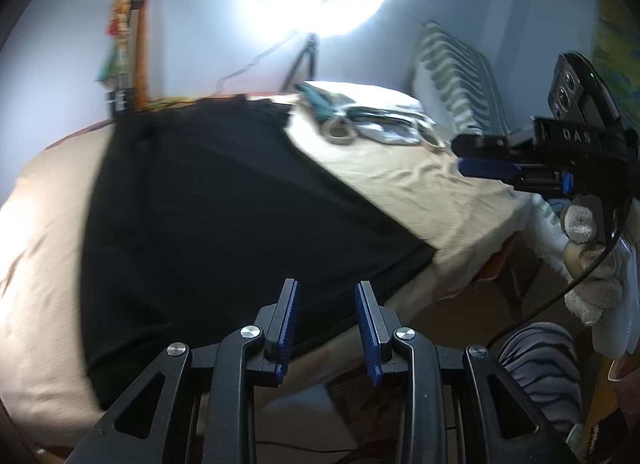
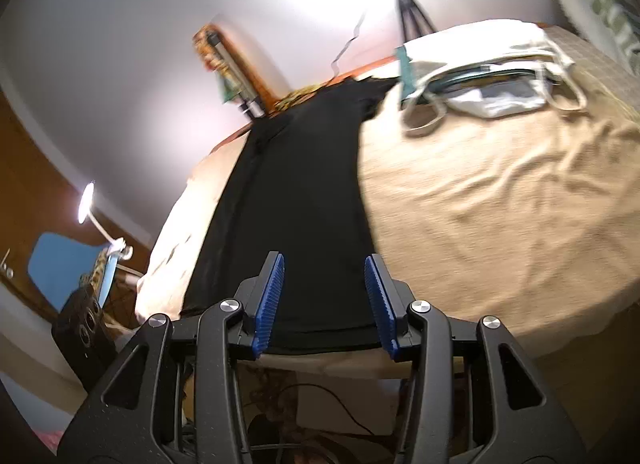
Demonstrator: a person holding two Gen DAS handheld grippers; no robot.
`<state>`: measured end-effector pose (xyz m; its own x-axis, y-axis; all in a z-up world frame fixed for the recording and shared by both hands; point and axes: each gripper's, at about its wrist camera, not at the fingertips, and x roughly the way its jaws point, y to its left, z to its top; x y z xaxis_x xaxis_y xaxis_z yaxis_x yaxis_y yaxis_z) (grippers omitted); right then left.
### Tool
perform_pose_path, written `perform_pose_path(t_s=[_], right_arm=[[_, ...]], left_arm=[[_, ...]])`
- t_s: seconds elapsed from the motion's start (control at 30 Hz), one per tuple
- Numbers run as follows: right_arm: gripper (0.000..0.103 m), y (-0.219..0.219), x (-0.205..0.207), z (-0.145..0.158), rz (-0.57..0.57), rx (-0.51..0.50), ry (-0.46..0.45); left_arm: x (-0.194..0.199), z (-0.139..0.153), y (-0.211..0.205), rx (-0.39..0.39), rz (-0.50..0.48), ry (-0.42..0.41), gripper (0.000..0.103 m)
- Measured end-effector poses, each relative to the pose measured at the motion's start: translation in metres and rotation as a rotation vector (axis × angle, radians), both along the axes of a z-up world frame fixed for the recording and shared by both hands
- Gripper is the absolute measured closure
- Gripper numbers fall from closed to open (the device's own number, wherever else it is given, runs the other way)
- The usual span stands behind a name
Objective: Fold small clothes
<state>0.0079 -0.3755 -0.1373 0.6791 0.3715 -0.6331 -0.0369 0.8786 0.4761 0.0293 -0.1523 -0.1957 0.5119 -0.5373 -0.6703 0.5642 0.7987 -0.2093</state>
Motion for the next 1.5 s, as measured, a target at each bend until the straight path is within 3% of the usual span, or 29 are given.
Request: perform_pose_path(t_s=[0.2,0.4,0.5,0.67,0.73,0.83,1.1,1.5], right_arm=[[0.058,-0.054,0.000,-0.004,-0.070,0.010,-0.005],[0.058,-0.089,0.014,-0.011,-0.099,0.025,0.004],[0.058,-0.099,0.022,-0.013,-0.097,0.016,0.009],[0.058,-0.105,0.045,-0.018,-0.069,0.026,0.024],[0.058,-0.104,0.059,-0.019,-0.048,0.030,0.031],[0.058,-0.098,0.090,-0.022,-0.012,0.056,0.041],[0.058,-0.053,0.191,-0.040,0.095,0.159,0.106],[0.058,-0.030,0.327,-0.089,-0.054,0.215,0.241]], left_arm=[[0.003,-0.012,-0.070,-0.004,-0.067,0.030,0.073],[0.005,-0.025,-0.123,0.035,-0.123,0.041,0.052],[0.010,-0.033,-0.139,0.074,-0.109,0.034,0.051],[0.023,-0.044,-0.147,0.149,-0.052,0.013,0.061],[0.026,-0.045,-0.147,0.165,-0.043,-0.013,0.085],[0.035,-0.045,-0.141,0.122,-0.047,0.003,0.098],[0.050,-0.023,-0.088,-0.065,0.035,0.088,0.100],[0.061,-0.022,-0.047,-0.186,0.073,0.157,0.100]])
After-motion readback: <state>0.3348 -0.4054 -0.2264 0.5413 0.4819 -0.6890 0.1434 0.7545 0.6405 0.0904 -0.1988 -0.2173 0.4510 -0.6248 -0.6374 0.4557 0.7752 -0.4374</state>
